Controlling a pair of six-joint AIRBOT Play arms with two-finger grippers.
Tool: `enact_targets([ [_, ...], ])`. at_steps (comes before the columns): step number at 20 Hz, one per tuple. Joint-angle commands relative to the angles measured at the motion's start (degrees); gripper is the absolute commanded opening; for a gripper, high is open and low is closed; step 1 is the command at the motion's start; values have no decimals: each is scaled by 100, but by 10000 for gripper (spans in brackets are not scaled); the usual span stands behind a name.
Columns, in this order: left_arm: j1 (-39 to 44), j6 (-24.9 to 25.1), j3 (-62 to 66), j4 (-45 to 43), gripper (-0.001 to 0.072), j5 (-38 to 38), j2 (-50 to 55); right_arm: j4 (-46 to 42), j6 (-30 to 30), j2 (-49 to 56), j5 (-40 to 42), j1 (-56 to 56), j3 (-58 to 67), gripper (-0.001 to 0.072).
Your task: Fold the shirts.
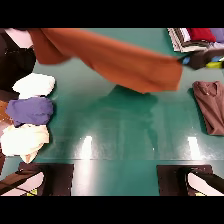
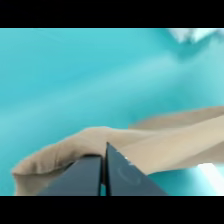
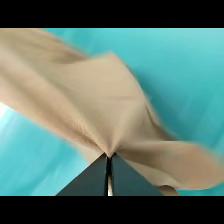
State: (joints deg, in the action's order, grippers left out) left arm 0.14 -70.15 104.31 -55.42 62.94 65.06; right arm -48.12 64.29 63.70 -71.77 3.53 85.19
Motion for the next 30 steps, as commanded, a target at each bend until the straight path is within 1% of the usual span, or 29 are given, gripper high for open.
enact_targets([
  [1, -7, 17, 758, 33, 25, -55, -643, -13, 184, -588, -2, -26, 892, 11],
  [3, -7, 17, 1056, 116, 25, -57, -876, -13, 201, -769, -101, -24, 1233, 11],
  [6, -7, 20, 1464, 562, 25, -96, -1080, -44, 306, -984, -293, -24, 1644, 11],
  [8, -7, 142, 1499, 837, 25, -162, -1189, -476, 820, -1088, -505, 15, 1805, 11],
  [10, -7, 155, 1381, 754, 25, -127, -1198, -935, 1274, -1145, -863, 179, 1635, 11],
  [12, -7, 149, 782, 588, 25, -118, -1196, -1241, 1639, -1139, -1209, 466, 1091, 11],
  [13, -7, 131, 352, 490, 25, -120, -1196, -1266, 1766, -1139, -1246, 621, 695, 11],
  [15, -7, 114, -645, 446, 25, -70, -1093, -1300, 1799, -1139, -1172, 977, -304, 11],
  [17, -7, 151, -1598, 415, 25, 31, -846, -1316, 1801, -1141, -988, 1408, -1425, 11],
  [18, -7, 269, -2037, 348, 25, 13, -697, -1316, 1799, -1139, -839, 1652, -1991, 11],
  [20, -7, 330, -2669, -59, 25, -63, -348, -1314, 1801, -1139, -387, 2192, -2955, 11],
  [23, -7, 282, -2933, -844, 25, -42, 85, -1296, 1847, -1139, -52, 3077, -3790, 12],
  [26, -9, 264, -2924, -1189, 25, -247, 118, -1292, 1880, -1139, -22, 3753, -3950, 12],
  [27, -9, 267, -2905, -1235, 25, -295, 105, -1279, 1882, -1139, -48, 3860, -3932, 65],
  [28, -7, 264, -2872, -1303, 26, -306, 105, -1285, 1882, -1139, -105, 3897, -3884, 299],
  [29, -7, 267, -2872, -1309, 26, -315, 105, -1296, 1886, -1139, -157, 3864, -3799, 443],
  [30, -7, 264, -2874, -1320, 25, -295, 111, -1298, 1884, -1139, -149, 3751, -3689, 452],
])
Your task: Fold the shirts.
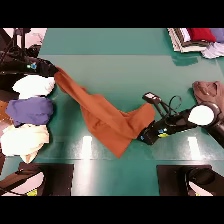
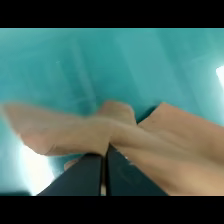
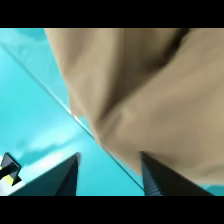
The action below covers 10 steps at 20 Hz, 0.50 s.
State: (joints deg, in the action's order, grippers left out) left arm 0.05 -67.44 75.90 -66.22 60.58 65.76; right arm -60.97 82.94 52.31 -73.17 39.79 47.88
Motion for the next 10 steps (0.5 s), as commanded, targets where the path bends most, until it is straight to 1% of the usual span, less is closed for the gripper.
enact_targets([
  [1, 2, -7, -33, -240, 26, -48, 42, -26, 15, 2, 68, -66, 164, 452],
  [3, 2, -9, -33, -236, 26, -50, 42, -17, -90, 144, 227, -691, 444, 452],
  [4, 2, -9, -33, -234, 26, -48, 42, -2, -334, 358, 219, -1038, 610, 451],
  [7, 2, -11, -35, -214, 25, 15, 42, -7, -1054, 1349, 201, -1679, 1202, 451],
  [9, 2, -28, -48, -214, 26, 66, 42, 79, -1335, 2216, 205, -1764, 1759, 451],
  [10, 2, -28, -48, -214, 26, 68, 42, 310, -1473, 2627, 192, -1738, 2041, 451],
])
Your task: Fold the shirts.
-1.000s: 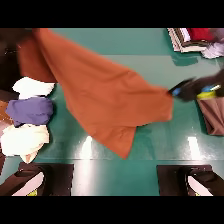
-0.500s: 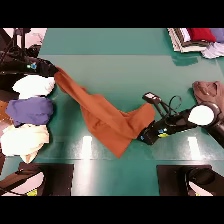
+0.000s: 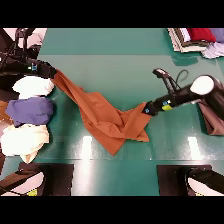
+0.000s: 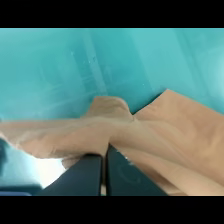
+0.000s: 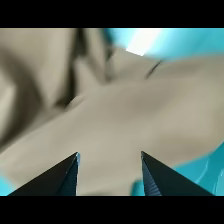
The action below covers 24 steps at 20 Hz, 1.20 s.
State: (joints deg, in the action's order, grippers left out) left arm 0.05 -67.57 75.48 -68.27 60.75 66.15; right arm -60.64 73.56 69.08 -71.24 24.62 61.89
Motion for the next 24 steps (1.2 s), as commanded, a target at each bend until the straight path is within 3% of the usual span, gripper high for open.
enact_targets([
  [1, 2, -15, -7, -9, 26, 48, 2, 588, -680, 1390, -31, -160, 951, 452],
  [7, 2, -17, -7, -9, 26, 66, 2, 1419, -809, 3471, -396, 496, 2651, 452],
  [11, 2, -15, -7, -9, 26, 81, 2, 1086, -769, 4238, -573, 789, 3388, 448],
  [14, 2, -13, -7, -9, 26, 83, 2, 944, -737, 4621, -1287, 787, 3748, 446],
  [17, 2, -13, -7, -9, 26, 81, 2, 774, -739, 4690, -1587, 785, 3807, 361],
  [21, 2, -13, -7, -9, 26, 83, 2, 645, -741, 4677, -1884, 787, 3807, 360],
  [22, 2, -13, -7, -9, 26, 83, 2, 647, -741, 4677, -1886, 787, 3807, 321],
  [24, 2, -13, -7, -9, 26, 85, 2, 647, -772, 4677, -1875, 789, 3807, 129],
])
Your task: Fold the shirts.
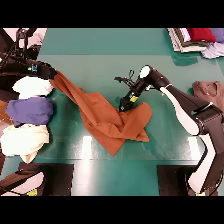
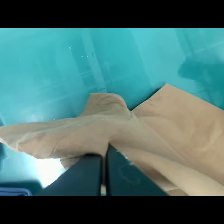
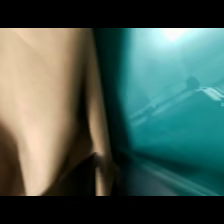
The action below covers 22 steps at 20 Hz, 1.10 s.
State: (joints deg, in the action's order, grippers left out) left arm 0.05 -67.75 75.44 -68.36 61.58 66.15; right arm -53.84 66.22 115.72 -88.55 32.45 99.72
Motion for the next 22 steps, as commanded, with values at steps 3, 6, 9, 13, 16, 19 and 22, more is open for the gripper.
enact_targets([
  [3, 2, 0, 4, 0, 26, 66, 0, -39, -94, -42, -35, -24, 28, 12],
  [6, 2, -151, 280, -26, 25, 42, -153, -39, -24, -634, 328, -304, 31, 11],
  [9, 2, -151, 1078, -24, 25, -59, -459, -39, 63, -1641, 660, -811, 33, 11],
  [13, 2, -151, 2315, 173, 26, -101, -850, -39, 238, -2677, 752, -1440, 621, 11],
  [16, 2, -151, 2931, 354, 26, -79, -1078, -55, 269, -3237, 754, -1729, 1213, 11],
  [19, 2, -149, 3320, 501, 26, -125, -1296, -737, 551, -3773, 721, -1829, 1722, 11],
  [22, 2, -151, 3748, 640, 25, -133, -1482, -1390, 627, -4457, 734, -1829, 1801, 11],
])
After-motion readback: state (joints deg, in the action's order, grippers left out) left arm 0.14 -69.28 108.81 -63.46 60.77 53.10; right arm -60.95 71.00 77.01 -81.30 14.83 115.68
